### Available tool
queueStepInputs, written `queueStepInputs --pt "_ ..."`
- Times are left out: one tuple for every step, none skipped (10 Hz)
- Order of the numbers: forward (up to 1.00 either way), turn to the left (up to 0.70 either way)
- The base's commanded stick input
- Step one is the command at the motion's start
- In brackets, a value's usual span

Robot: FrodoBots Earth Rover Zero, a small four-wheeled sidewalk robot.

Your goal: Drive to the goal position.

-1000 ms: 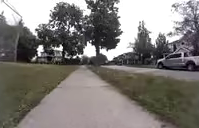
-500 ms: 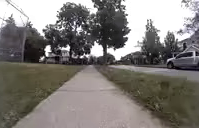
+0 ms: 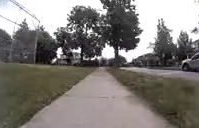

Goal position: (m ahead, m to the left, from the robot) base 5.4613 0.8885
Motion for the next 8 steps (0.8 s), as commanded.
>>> queueStepInputs --pt "0.70 0.00" --pt "0.70 0.00" --pt "0.70 0.00" --pt "0.70 0.00" --pt "0.70 0.00" --pt "0.70 0.00" --pt "0.70 0.00" --pt "0.70 0.00"
